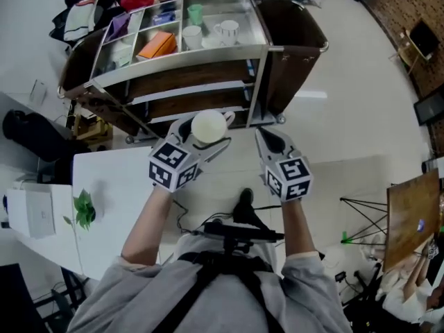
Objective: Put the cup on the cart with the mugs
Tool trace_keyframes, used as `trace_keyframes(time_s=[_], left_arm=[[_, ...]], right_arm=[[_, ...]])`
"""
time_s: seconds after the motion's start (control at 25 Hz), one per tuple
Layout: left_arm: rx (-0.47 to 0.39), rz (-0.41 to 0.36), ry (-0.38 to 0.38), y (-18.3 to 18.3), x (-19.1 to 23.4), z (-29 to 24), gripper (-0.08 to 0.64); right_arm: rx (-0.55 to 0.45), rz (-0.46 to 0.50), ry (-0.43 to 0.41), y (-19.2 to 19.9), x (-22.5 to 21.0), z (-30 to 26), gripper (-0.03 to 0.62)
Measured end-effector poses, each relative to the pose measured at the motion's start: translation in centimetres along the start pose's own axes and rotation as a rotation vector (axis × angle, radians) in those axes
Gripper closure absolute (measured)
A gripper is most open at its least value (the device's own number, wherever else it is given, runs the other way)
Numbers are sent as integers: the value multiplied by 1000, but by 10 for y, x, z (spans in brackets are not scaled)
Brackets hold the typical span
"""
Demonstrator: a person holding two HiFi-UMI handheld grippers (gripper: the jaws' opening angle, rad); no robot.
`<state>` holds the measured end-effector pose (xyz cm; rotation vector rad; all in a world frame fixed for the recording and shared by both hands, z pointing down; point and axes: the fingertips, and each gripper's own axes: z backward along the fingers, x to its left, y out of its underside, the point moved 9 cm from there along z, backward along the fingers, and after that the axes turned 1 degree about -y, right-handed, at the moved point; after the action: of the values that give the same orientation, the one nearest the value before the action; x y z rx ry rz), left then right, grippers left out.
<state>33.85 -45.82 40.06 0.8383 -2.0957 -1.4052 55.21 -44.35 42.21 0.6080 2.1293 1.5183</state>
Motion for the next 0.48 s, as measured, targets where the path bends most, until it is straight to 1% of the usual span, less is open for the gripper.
trace_keyframes(time_s=[0.24,0.32,0.48], left_arm=[[-11,21,-77,-41,29,-61,132],[-20,12,-97,-57,36,-78,132],[-30,-8,-134,-92,61,-104,132]], right_arm=[[2,32,-88,-35,-64,-44,606],[1,42,-105,-48,-83,-55,606],[-33,52,-124,-74,-115,-78,606]])
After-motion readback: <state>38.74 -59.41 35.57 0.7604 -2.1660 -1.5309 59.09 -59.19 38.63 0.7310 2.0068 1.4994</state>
